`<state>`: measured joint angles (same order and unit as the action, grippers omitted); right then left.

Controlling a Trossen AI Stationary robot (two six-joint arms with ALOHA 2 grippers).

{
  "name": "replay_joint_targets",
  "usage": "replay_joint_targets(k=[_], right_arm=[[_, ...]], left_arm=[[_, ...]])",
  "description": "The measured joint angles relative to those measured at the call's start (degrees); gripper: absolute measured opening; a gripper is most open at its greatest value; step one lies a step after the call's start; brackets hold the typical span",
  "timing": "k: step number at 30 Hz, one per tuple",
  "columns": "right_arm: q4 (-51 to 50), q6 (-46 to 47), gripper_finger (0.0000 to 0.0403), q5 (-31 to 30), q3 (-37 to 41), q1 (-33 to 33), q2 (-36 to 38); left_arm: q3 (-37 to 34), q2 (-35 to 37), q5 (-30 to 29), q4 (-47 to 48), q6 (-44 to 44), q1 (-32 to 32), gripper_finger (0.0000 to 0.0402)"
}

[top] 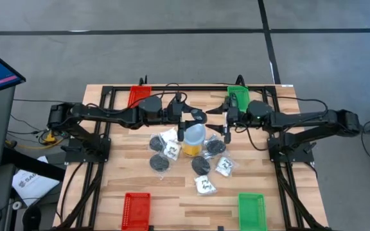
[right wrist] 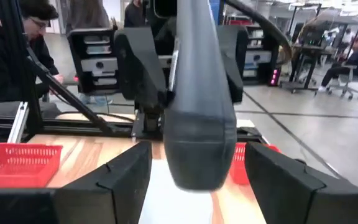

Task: Pick & Place Travel size toiletries
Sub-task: Put the gray deodorant into the top green bin

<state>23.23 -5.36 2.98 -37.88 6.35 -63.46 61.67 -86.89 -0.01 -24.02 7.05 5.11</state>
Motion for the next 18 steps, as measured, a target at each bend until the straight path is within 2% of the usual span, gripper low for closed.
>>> replay_joint_targets(k=[9,18], right_arm=[[-0.4,-0.7,0.0245,0.0,-6.0,0.0,-8.0],[-1.0,-0.8,0.0244,0.0,-9.0,0.0,-11.0]], left_arm=[[0.0,0.0,0.1,-0.1,0.2,-0.4,0.0162],[0.0,0.0,0.0,0.0,0.2,-0.3,0.0162]])
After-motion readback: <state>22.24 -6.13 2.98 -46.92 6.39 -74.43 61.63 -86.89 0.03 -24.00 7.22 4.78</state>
